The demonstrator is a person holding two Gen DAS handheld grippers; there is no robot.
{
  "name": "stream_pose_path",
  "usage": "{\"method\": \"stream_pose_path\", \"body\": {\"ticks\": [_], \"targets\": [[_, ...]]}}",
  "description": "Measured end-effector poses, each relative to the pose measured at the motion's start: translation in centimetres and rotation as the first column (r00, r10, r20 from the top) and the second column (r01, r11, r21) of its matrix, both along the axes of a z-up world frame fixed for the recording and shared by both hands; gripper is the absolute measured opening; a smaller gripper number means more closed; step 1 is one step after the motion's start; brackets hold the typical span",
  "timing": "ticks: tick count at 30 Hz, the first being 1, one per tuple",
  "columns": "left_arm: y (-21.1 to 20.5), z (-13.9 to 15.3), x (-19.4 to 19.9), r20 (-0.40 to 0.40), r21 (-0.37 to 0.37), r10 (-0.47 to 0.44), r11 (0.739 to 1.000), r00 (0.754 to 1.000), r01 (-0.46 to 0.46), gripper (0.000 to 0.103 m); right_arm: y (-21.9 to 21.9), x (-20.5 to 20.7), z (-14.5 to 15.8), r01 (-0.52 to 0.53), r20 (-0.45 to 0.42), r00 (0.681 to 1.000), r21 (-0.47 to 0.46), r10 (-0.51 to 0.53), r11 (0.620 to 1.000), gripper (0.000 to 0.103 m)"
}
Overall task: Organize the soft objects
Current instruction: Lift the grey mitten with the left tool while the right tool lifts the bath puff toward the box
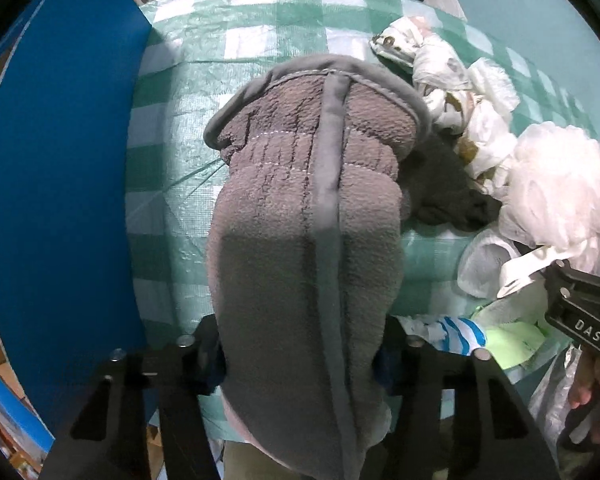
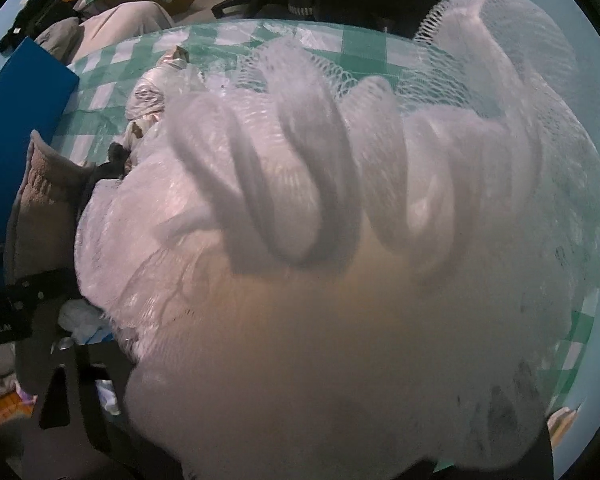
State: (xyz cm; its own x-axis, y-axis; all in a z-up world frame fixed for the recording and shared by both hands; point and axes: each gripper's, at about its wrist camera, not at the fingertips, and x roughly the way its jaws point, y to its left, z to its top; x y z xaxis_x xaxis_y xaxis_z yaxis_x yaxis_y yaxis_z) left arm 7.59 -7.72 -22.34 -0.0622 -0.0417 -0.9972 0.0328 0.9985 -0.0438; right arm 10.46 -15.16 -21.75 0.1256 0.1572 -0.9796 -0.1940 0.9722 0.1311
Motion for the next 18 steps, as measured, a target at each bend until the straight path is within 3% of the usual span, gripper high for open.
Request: {"method": "stream_pose_path", "body": {"ticks": [7,18], "targets": [[0.3,2.2,-0.9,0.041,-0.013,-0.030,0.999,0.999,0.031,0.038,-1.0,-1.5,1.9,0.006,0.056,0.998,0.019,-0.007,1.000,0.066],[2.2,6.9,-3.6,0.167,-0.002,-0.054,0.998,0.985,0.055,0.035,-2.3,-2.7,4.8,0.038,0.127,0.991,0.062,-0.045,0.997,0.061]]}}
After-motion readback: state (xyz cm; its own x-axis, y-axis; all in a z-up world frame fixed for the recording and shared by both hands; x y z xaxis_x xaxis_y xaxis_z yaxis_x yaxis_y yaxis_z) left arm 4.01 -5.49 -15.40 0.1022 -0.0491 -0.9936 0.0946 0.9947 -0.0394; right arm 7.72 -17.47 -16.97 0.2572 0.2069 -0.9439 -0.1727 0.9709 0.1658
